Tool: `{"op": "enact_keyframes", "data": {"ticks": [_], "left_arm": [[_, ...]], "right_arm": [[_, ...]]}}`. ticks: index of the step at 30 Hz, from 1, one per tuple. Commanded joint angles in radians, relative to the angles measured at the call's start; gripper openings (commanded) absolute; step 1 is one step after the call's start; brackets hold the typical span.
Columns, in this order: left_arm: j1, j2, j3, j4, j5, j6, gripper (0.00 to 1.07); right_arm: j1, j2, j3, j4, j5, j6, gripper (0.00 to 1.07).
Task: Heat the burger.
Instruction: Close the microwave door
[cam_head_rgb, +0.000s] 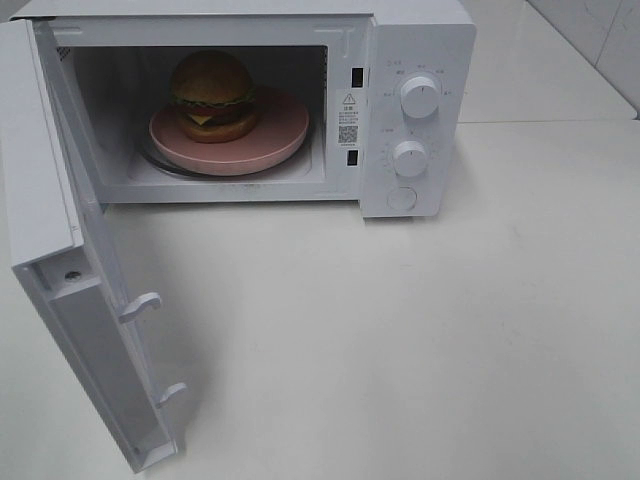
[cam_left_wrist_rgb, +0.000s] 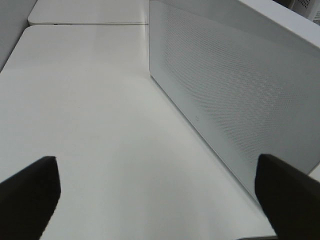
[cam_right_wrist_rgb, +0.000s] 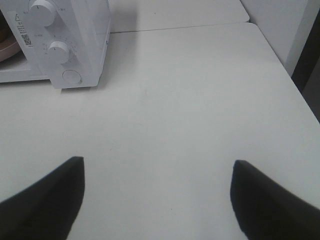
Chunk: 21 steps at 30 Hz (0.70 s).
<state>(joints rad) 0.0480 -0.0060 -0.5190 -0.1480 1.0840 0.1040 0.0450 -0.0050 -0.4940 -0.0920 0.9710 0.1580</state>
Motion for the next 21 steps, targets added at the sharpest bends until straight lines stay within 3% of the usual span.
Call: {"op": "enact_keyframes", "data": {"ticks": [1, 21], "left_arm": [[0.000, -0.004, 0.004, -0.003, -0.015, -0.002, 0.98], [0.000, 0.020, -0.026, -0.004, -0.086, -0.032, 0.94]], "right_arm": [[-0.007, -0.026, 0.003, 0.001, -0.008, -0.004, 0.76], [-0.007, -0.026, 0.003, 0.001, -0.008, -0.004, 0.76]]}}
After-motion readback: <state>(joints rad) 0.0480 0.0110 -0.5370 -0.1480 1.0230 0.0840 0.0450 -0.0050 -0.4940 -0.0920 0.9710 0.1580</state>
